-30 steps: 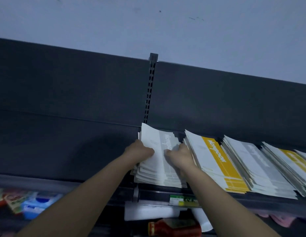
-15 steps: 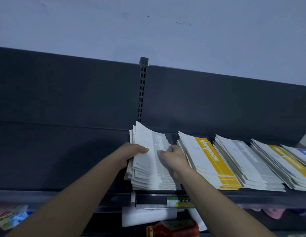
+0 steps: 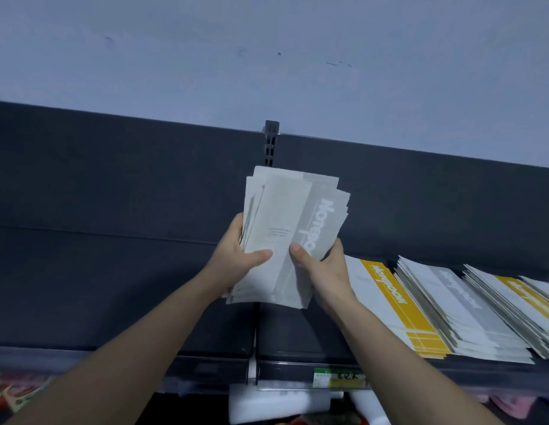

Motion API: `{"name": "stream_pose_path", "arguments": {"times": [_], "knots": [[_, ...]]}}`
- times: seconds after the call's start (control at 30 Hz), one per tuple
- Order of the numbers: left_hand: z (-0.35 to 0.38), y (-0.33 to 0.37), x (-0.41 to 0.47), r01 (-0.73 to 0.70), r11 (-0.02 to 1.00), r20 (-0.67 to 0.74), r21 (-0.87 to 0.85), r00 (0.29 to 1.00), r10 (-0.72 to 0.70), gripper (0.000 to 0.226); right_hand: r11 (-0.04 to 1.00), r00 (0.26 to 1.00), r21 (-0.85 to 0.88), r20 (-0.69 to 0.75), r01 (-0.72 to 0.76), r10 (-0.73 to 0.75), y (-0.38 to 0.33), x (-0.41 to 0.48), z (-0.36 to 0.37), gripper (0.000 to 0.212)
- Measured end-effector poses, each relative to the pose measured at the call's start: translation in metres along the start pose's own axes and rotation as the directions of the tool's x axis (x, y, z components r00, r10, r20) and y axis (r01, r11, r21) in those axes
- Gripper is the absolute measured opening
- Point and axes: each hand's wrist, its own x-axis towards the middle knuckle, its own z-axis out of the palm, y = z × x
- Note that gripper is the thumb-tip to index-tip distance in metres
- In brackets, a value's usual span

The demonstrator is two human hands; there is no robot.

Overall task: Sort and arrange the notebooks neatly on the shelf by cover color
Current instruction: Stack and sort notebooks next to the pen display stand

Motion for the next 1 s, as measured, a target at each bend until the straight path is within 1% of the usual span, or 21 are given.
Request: {"name": "stream_pose_path", "arguments": {"times": [0.1,0.23,0.3,0.47,0.53,0.57,0.67,0.73,0.77,0.87,1.0], "knots": [[-0.006,-0.013,-0.003,0.021,1.0,0.004,-0.001,1.0,-0.021,0.072,0.999,1.0,-0.033,0.023,0.013,-0.013,0.008,-0.006,0.007,0.064],[-0.01,-0.018,-0.001,0.062,0.991,0.016,-0.116,0.998,-0.061,0.084,0.999,0.998,0.043,0.065,-0.02,0.017,0.01,-0.006,0.018,0.077],[-0.009,-0.018,0.003,0.069,0.988,0.042,-0.136,0.997,-0.063,0.088,0.997,0.996,0.072,0.076,-0.04,0.035,0.007,-0.005,0.022,0.074],[-0.011,-0.02,0.008,0.074,0.988,0.069,-0.136,0.995,-0.065,0.086,0.995,0.994,0.078,0.088,-0.068,0.062,0.006,-0.005,0.023,0.059],[-0.009,-0.021,0.009,0.078,0.985,0.063,-0.153,0.996,-0.069,0.087,0.994,0.994,0.082,0.088,-0.072,0.065,0.006,-0.004,0.025,0.058],[-0.009,-0.021,0.009,0.072,0.986,0.064,-0.15,0.996,-0.063,0.087,0.996,0.996,0.074,0.078,-0.048,0.042,0.006,-0.004,0.025,0.063],[-0.011,-0.021,0.01,0.055,0.99,0.082,-0.127,0.996,-0.045,0.089,0.995,0.992,0.029,0.081,0.094,-0.096,0.005,-0.004,0.024,0.084],[-0.014,-0.019,0.009,0.049,0.989,0.107,-0.137,0.994,-0.034,0.091,0.989,0.984,0.018,0.103,0.145,-0.146,0.004,-0.003,0.025,0.09],[-0.014,-0.019,0.01,0.039,0.989,0.117,-0.144,0.993,-0.022,0.092,0.988,0.983,0.03,0.101,0.15,-0.152,0.004,-0.002,0.026,0.087],[-0.014,-0.016,0.012,0.012,0.986,0.107,-0.166,0.994,0.006,0.088,0.987,0.986,0.069,0.076,0.144,-0.149,0.003,-0.001,0.028,0.068],[-0.012,-0.014,0.014,0.001,0.984,0.096,-0.179,0.995,0.016,0.089,0.989,0.993,0.096,0.029,0.108,-0.111,-0.002,0.001,0.031,0.058]]}}
